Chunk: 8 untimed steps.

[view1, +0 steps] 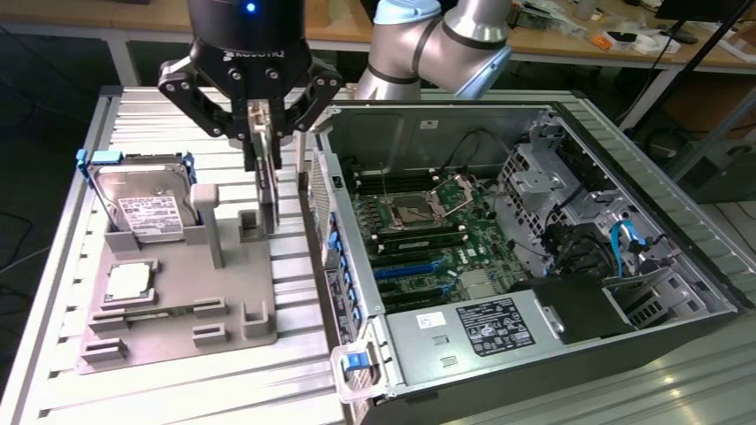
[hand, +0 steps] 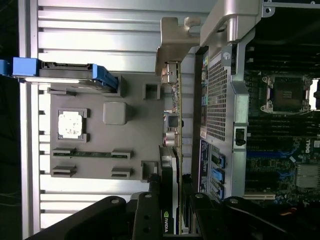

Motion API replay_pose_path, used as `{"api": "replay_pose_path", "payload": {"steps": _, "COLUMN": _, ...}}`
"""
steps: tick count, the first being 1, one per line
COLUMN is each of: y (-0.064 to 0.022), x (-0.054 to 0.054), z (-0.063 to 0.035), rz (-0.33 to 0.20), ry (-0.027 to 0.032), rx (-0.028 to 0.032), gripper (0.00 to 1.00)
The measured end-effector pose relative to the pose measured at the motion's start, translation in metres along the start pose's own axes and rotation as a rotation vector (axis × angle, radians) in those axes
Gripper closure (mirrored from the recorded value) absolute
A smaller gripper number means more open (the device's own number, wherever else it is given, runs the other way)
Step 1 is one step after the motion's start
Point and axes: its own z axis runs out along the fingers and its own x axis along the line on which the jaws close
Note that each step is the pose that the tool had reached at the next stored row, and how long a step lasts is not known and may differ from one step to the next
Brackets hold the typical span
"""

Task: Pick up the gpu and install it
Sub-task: 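Pick up the gpu and move the gpu toward the slot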

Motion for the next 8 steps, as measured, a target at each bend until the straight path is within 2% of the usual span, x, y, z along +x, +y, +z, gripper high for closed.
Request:
{"api": "replay_pose_path", "payload": {"steps": 6, "y": -0.0001, "x": -0.008, "z": -0.0149, "rz": 0.0, "ry": 0.0036, "rx": 0.0, "gripper": 0.73}}
{"api": "replay_pose_path", "payload": {"steps": 8, "y": -0.0001, "x": -0.013, "z": -0.0184, "rz": 0.0, "ry": 0.0069, "rx": -0.0002, "gripper": 0.73}}
